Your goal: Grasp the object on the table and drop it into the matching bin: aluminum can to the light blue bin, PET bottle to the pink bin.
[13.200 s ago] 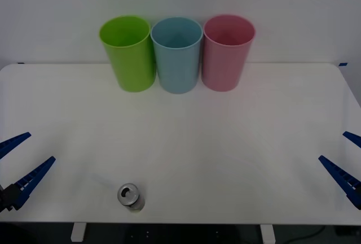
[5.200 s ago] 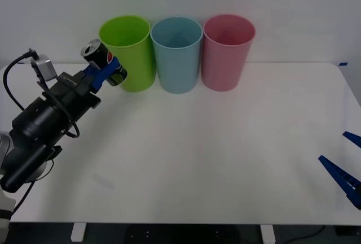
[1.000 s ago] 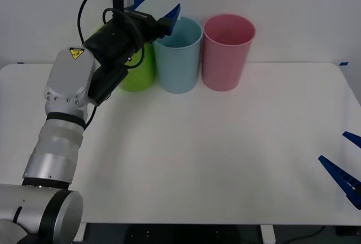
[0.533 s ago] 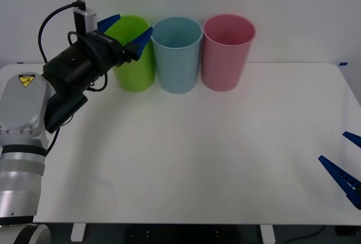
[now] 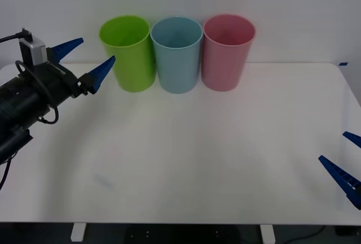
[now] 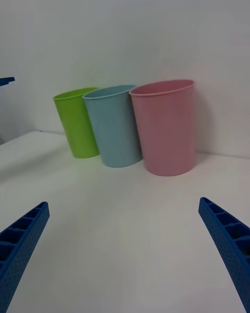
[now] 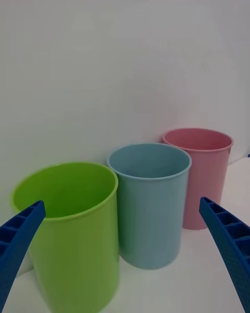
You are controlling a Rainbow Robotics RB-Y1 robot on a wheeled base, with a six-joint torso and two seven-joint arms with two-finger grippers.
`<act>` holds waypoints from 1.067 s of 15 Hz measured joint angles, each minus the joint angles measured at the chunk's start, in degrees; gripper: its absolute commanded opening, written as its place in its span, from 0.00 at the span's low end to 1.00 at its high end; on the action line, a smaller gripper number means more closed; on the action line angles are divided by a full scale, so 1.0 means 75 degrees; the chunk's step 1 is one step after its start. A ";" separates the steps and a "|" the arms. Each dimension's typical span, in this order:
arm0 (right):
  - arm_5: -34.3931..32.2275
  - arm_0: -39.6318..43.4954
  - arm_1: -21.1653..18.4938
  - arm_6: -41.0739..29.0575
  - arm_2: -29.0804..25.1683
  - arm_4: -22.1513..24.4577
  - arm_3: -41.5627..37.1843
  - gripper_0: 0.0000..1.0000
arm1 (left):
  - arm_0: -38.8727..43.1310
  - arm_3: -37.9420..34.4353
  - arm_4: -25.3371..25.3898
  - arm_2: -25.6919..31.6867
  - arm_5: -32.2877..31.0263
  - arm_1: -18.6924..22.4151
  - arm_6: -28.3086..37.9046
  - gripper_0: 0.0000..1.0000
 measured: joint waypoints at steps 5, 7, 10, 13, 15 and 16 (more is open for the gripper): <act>0.0000 0.0000 0.0000 0.0000 0.0000 0.0000 0.0000 1.00 | 0.0956 -0.0686 0.0061 0.0659 -0.0600 0.0214 -0.0045 1.00; 0.0000 0.0000 0.0000 0.0000 0.0000 0.0000 0.0000 1.00 | 0.1228 -0.0720 0.0187 0.0949 -0.1024 0.0457 -0.0118 1.00; 0.0000 0.0000 0.0000 0.0001 0.0000 0.0000 0.0000 1.00 | 0.1528 -0.0721 0.0312 0.1404 -0.1669 0.0748 -0.0212 1.00; 0.0000 0.0000 0.0000 0.0000 0.0000 0.0000 0.0000 1.00 | 0.1938 -0.0722 0.0574 0.1452 -0.1747 0.1011 -0.0336 1.00; 0.0000 0.0000 0.0000 0.0000 0.0000 0.0000 0.0000 1.00 | 0.2241 -0.0722 0.0736 0.1452 -0.1751 0.1147 -0.0471 1.00; 0.0000 0.0000 0.0000 0.0000 0.0000 0.0000 0.0000 1.00 | 0.2383 -0.0722 0.0827 0.1452 -0.1779 0.1198 -0.0554 1.00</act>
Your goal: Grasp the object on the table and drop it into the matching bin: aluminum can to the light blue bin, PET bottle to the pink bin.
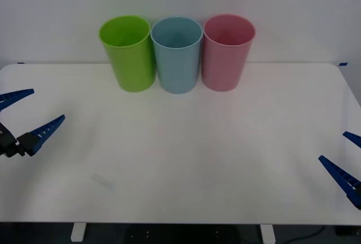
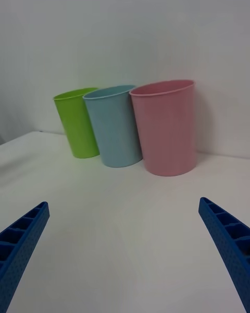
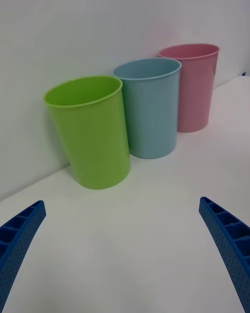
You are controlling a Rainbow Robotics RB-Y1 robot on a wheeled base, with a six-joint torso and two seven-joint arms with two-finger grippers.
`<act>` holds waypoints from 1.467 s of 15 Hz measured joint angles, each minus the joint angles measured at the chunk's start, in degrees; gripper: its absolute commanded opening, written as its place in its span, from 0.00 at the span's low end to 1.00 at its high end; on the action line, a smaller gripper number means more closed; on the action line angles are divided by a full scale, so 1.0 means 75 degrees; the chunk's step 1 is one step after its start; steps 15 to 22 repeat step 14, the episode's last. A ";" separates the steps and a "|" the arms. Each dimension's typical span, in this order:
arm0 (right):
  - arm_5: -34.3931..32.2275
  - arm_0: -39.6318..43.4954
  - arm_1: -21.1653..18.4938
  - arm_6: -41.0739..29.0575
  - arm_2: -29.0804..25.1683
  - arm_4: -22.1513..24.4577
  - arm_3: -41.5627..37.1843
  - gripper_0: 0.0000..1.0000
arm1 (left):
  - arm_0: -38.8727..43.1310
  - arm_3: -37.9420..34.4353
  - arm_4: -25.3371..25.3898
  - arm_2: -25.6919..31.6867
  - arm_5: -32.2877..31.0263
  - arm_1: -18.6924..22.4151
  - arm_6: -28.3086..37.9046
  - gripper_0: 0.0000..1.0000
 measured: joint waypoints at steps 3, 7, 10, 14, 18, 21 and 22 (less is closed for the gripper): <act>0.0000 0.0000 0.0000 0.0000 0.0000 0.0000 0.0000 1.00 | 0.0284 0.0000 0.0133 0.0345 -0.0430 0.0033 -0.0121 1.00; 0.0000 0.0000 0.0000 0.0000 0.0000 0.0000 0.0000 1.00 | 0.0689 0.0009 0.0428 0.0470 -0.0542 0.0041 -0.0117 1.00; 0.0000 0.0000 0.0000 -0.0001 0.0000 0.0000 0.0000 1.00 | 0.0948 0.0010 0.0624 0.0444 -0.0489 0.0041 -0.0080 1.00; 0.0000 0.0000 0.0000 0.0000 0.0000 0.0000 0.0000 1.00 | 0.1057 0.0011 0.0708 0.0329 -0.0347 0.0041 -0.0067 1.00; 0.0000 0.0000 0.0000 0.0000 0.0000 0.0000 0.0000 1.00 | 0.1057 0.0011 0.0708 0.0329 -0.0347 0.0041 -0.0067 1.00; 0.0000 0.0000 0.0000 0.0000 0.0000 0.0000 0.0000 1.00 | 0.1057 0.0011 0.0708 0.0329 -0.0347 0.0041 -0.0067 1.00; 0.0000 0.0000 0.0000 0.0000 0.0000 0.0000 0.0000 1.00 | 0.1057 0.0011 0.0708 0.0329 -0.0347 0.0041 -0.0067 1.00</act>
